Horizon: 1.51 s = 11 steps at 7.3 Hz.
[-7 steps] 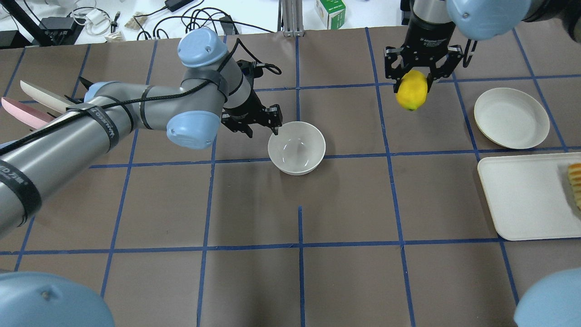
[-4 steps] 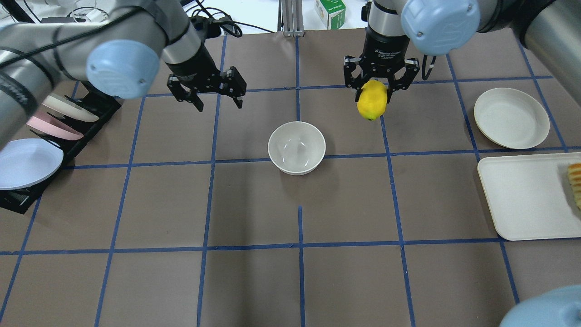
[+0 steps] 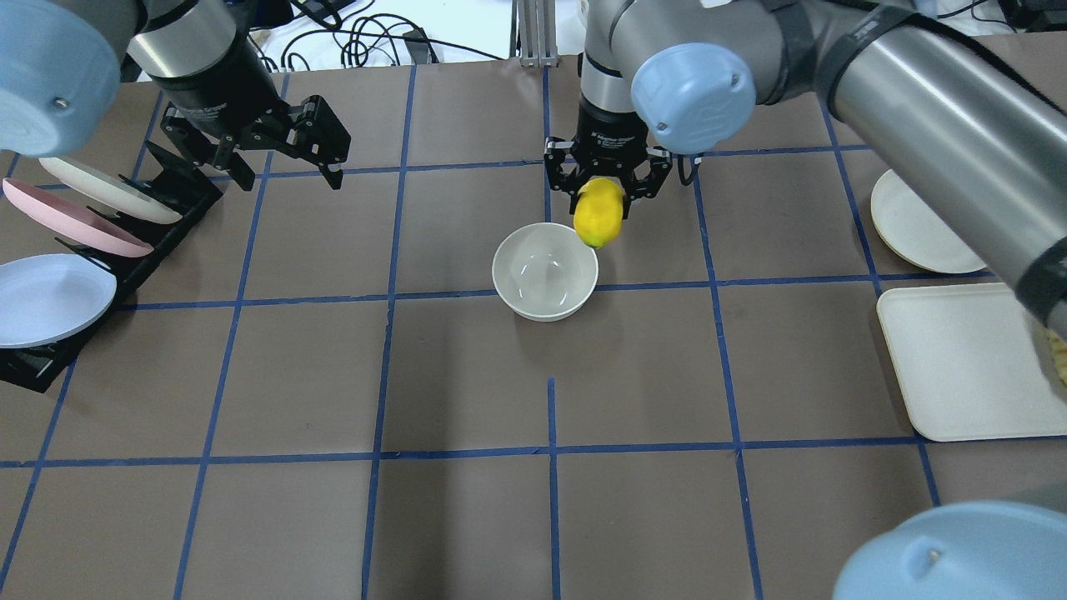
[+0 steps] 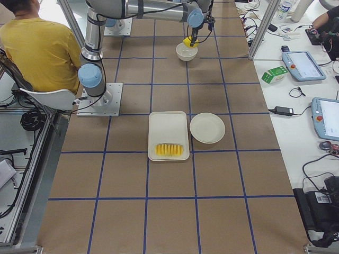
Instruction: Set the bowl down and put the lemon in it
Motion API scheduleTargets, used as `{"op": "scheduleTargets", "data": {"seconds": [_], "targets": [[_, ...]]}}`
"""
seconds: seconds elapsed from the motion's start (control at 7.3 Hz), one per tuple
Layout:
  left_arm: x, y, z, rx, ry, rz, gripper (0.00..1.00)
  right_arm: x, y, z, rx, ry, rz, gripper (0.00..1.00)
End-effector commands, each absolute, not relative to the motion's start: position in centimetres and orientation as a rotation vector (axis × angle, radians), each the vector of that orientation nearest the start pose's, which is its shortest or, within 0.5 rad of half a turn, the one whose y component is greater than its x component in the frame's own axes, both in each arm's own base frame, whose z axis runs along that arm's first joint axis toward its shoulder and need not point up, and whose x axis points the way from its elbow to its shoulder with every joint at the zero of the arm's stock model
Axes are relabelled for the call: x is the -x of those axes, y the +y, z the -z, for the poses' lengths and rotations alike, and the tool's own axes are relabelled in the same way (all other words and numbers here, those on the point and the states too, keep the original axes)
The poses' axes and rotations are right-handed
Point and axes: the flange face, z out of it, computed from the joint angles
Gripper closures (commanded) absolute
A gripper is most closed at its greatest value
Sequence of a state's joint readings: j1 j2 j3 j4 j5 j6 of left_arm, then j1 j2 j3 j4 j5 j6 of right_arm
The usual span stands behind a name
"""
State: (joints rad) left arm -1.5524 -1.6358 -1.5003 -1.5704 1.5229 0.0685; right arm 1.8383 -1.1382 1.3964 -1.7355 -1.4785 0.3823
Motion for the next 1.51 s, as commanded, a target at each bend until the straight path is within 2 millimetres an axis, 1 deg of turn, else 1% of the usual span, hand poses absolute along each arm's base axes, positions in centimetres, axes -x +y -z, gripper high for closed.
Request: {"op": "scheduleTargets", "data": {"seconds": [0.0,0.14,0.41,0.55,0.68,0.82,0.96,1.1,1.23,1.37], "targets": [[13.1,-51.8,-49.4,-0.062,3.207,0.011,0.00,-33.0,-58.6,-30.2,-0.159,3.061,-0.242,1.00],[13.2,-51.6,-49.4,-0.061,3.202,-0.001,0.00,-33.8,-58.8,-28.5,-0.151,3.028,-0.218,1.00],[13.1,-51.5,-49.7,-0.064,3.196,0.003,0.00,-34.1,-58.1,-26.0,-0.140,3.024,-0.229,1.00],[13.1,-51.6,-49.9,-0.064,3.196,0.013,0.00,-34.3,-58.2,-25.1,-0.138,3.004,-0.210,1.00],[13.1,-51.5,-49.6,-0.066,3.199,0.008,0.00,-34.5,-58.2,-24.2,-0.139,2.988,-0.227,1.00],[13.1,-51.5,-49.6,-0.066,3.201,0.008,0.00,-34.5,-58.2,-23.9,-0.138,2.989,-0.233,0.99],[13.1,-51.4,-49.7,-0.066,3.198,0.006,0.00,-34.5,-58.2,-23.8,-0.136,2.989,-0.236,0.88],[13.1,-51.5,-49.7,-0.066,3.198,0.008,0.00,-34.5,-57.9,-23.3,-0.137,2.990,-0.252,0.70],[13.1,-51.4,-49.7,-0.069,3.196,0.008,0.00,-34.4,-57.9,-23.1,-0.138,2.987,-0.234,0.61],[13.1,-51.4,-49.7,-0.071,3.196,0.008,0.00,-34.3,-57.8,-22.3,-0.139,2.990,-0.249,0.57]]}}
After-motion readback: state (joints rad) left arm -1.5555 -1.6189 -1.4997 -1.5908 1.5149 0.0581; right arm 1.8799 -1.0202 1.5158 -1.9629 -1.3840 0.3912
